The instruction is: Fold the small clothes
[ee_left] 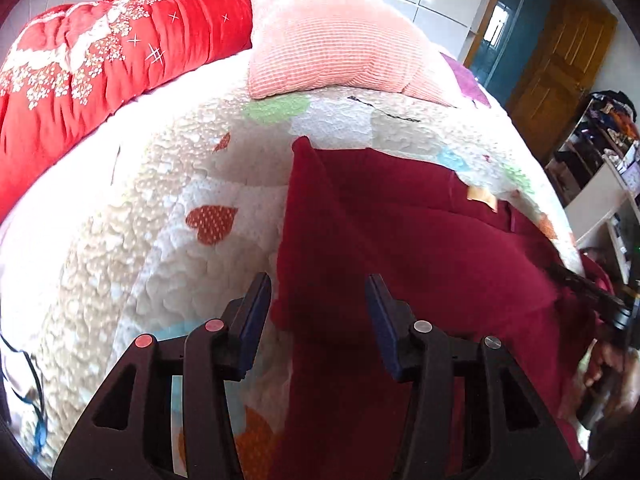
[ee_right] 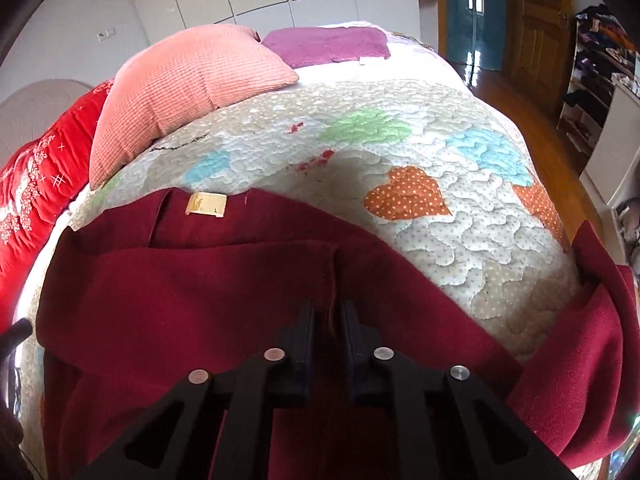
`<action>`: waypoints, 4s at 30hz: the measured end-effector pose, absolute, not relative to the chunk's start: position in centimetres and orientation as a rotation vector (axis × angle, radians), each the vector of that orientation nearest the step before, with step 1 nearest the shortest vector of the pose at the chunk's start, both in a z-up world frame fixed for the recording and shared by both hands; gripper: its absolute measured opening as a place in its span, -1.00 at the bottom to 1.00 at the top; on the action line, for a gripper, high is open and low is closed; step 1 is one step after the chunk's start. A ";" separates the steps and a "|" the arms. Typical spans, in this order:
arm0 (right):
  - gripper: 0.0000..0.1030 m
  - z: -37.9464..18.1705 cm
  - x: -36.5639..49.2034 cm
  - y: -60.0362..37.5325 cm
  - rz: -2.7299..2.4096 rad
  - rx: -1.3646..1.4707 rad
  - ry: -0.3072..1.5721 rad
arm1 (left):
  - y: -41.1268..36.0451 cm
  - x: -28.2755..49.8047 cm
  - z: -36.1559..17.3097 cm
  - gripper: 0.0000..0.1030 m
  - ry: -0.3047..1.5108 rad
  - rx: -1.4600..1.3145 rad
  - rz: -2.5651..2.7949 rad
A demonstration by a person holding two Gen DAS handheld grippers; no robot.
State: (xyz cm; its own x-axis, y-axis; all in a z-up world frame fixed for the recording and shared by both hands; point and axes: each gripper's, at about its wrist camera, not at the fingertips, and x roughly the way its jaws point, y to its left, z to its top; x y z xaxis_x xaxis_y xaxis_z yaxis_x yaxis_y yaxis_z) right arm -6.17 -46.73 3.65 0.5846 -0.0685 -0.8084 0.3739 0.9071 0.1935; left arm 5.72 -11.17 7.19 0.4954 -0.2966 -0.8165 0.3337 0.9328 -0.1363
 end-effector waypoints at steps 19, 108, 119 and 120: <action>-0.15 8.7 -1.4 -38.4 0.175 0.340 0.807 | -9.0 7.4 3.7 0.07 0.999 -0.031 -0.303; -0.71 0.4 -20.7 -64.9 -0.545 0.807 0.936 | -11.5 5.5 4.8 0.08 0.990 0.053 -0.434; -0.83 16.9 -14.7 -50.5 -0.032 0.478 0.607 | -9.3 5.1 7.4 0.07 0.934 -0.119 -0.465; -0.83 17.4 -13.5 -48.0 0.056 0.445 0.595 | -9.0 5.1 7.7 0.07 0.924 -0.139 -0.472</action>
State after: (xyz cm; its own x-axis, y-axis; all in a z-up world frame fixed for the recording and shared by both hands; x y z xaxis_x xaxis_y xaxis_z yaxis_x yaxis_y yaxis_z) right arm -13.46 -48.01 17.44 0.8298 0.1773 -0.5292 0.0750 0.9042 0.4206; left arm 5.08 -9.01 7.74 0.5092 -0.4487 -0.7345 0.3317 0.8897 -0.3136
